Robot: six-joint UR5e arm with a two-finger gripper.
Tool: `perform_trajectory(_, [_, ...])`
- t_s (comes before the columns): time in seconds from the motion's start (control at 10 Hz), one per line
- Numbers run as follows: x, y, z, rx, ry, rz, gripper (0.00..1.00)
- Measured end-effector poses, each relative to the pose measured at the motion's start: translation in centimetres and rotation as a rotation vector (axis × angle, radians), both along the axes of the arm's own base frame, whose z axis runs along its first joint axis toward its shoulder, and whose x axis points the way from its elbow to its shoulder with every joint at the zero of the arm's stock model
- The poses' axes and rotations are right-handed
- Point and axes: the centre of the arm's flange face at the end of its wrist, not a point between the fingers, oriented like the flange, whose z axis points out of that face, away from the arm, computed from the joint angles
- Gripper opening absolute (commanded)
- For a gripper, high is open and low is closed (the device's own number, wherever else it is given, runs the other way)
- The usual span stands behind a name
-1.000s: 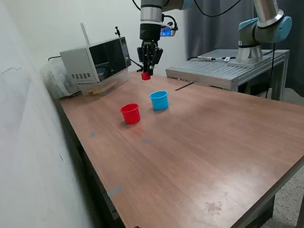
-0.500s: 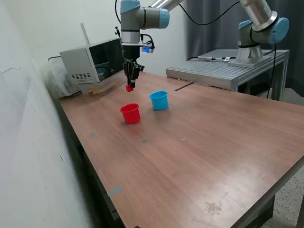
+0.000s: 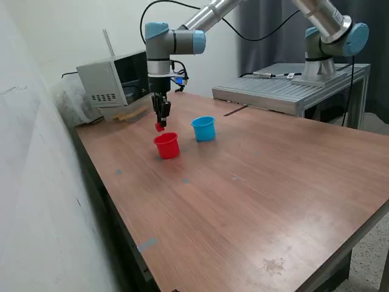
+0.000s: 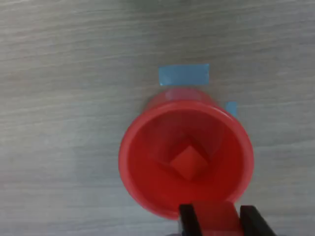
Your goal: Place red objects in the red bin, and blue objects in the blue bin.
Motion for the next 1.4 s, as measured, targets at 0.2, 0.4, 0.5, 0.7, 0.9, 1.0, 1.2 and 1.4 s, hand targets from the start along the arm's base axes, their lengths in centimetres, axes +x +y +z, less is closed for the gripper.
perform_trajectory(0.2, [0.05,0.04,-0.74,-0.002,-0.01,-0.001,0.0])
perform_trajectory(0.4, [0.15,0.19,-0.8,0.013,-0.016,-0.003,0.0])
perform_trajectory(0.5, [0.2,0.3,-0.75,0.024,-0.018,-0.006,0.0])
perform_trajectory(0.7, [0.25,0.38,-0.7,0.034,-0.021,-0.007,0.0])
perform_trajectory(0.9, [0.31,0.5,-0.71,0.036,-0.023,-0.009,0.0])
perform_trajectory(1.0, [0.4,0.55,-0.77,0.036,-0.026,-0.01,1.0])
perform_trajectory(1.2, [0.59,0.5,-0.98,0.034,-0.033,-0.01,1.0])
perform_trajectory(1.4, [0.7,0.46,-1.13,0.034,-0.037,-0.009,1.0])
